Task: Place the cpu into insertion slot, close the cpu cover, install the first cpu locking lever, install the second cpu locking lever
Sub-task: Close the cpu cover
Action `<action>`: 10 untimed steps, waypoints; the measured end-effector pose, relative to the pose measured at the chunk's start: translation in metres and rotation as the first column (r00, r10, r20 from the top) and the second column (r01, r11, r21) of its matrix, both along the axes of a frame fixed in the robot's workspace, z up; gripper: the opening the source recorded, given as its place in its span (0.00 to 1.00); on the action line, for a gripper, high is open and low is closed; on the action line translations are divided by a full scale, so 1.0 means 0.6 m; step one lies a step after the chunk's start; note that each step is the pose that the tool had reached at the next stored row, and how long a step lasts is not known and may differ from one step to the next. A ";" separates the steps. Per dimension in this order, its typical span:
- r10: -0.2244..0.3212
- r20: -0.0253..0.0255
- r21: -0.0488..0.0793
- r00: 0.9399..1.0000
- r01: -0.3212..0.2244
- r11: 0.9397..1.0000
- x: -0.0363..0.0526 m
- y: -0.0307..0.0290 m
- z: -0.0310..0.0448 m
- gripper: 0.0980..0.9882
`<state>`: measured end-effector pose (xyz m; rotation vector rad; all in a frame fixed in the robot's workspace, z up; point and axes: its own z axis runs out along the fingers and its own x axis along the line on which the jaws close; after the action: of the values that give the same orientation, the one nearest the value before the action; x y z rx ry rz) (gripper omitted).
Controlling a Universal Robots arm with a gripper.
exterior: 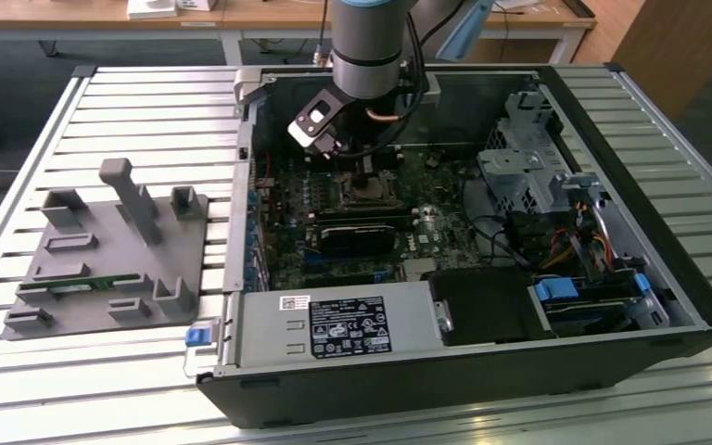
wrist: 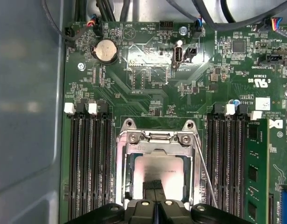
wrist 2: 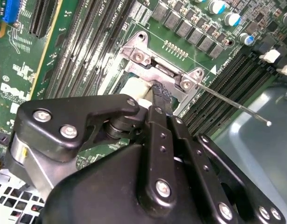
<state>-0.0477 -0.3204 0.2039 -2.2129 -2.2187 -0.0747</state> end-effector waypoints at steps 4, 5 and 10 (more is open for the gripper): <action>0.000 -0.001 0.002 1.000 0.000 1.000 0.008 0.0000 0.000 0.01; 0.000 -0.001 0.002 1.000 0.000 1.000 0.011 0.0000 0.000 0.01; 0.000 -0.001 0.002 1.000 0.000 1.000 0.019 0.0000 0.000 0.01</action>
<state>-0.0364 -0.3204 0.2040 -2.2116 -2.2169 -0.0759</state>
